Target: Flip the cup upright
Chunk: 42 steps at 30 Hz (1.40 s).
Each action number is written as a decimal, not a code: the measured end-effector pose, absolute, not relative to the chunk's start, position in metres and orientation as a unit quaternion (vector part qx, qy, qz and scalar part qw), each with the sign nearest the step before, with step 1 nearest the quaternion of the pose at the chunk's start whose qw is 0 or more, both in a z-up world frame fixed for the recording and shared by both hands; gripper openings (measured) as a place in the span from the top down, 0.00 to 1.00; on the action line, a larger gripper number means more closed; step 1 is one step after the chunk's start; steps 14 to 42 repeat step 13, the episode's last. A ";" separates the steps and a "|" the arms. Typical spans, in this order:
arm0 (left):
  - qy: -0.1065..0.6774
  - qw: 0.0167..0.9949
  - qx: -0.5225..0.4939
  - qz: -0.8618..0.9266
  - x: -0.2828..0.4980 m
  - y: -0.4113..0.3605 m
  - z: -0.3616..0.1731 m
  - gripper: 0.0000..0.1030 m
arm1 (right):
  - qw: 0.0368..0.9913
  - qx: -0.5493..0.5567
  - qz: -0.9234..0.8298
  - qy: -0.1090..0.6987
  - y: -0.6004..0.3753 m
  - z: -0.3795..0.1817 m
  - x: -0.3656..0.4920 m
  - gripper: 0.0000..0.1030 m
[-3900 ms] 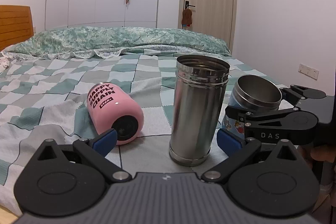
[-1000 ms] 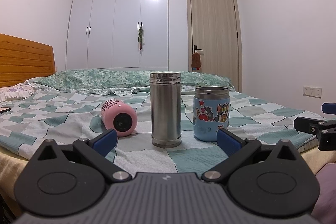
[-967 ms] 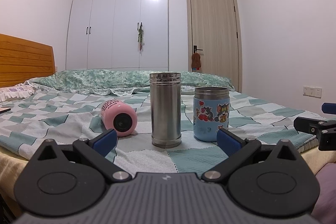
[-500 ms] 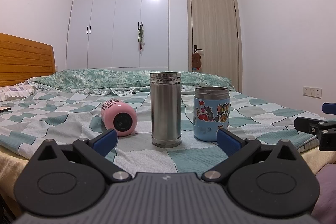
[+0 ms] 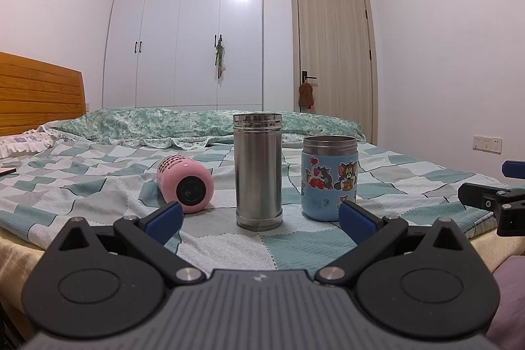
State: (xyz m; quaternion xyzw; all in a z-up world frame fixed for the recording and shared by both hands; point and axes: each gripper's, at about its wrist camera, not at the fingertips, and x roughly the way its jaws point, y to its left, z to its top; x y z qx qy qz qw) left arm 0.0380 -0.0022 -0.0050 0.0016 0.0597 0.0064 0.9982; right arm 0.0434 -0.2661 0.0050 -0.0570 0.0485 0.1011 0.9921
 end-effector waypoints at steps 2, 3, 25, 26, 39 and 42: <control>0.060 0.998 0.002 0.006 0.038 -0.002 -0.005 0.00 | 0.992 -0.057 0.101 0.049 -0.266 0.005 0.043 0.00; 0.060 0.998 0.002 0.006 0.038 -0.002 -0.005 0.00 | 0.992 -0.057 0.101 0.048 -0.266 0.005 0.043 0.00; 0.059 0.998 0.002 0.004 0.037 -0.003 -0.006 0.00 | 0.992 -0.057 0.101 0.048 -0.266 0.005 0.043 0.00; 0.059 0.998 0.002 0.004 0.037 -0.003 -0.006 0.00 | 0.992 -0.057 0.101 0.048 -0.266 0.005 0.043 0.00; 0.059 0.998 0.002 0.004 0.037 -0.003 -0.006 0.00 | 0.992 -0.057 0.101 0.048 -0.266 0.005 0.043 0.00; 0.059 0.998 0.002 0.004 0.037 -0.003 -0.006 0.00 | 0.992 -0.057 0.101 0.048 -0.266 0.005 0.043 0.00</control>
